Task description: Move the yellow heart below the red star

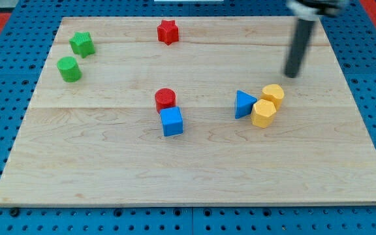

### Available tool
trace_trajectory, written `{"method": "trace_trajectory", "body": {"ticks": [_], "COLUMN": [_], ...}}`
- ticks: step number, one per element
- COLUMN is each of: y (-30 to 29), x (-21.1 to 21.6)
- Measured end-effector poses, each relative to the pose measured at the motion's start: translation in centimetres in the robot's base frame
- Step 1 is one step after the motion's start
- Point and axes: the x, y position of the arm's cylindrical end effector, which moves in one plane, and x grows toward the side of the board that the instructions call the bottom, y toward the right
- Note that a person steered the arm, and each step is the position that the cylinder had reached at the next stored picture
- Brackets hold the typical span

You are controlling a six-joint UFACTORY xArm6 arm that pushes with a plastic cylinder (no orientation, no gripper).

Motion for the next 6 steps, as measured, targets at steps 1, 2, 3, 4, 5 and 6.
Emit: {"method": "trace_trajectory", "body": {"ticks": [1, 2, 3, 4, 5, 6], "y": [-4.3, -11.8, -18.2, -24.6, -20.4, -26.1], "x": [6.7, 4.8, -0.7, -3.0, 0.9, -0.2]}}
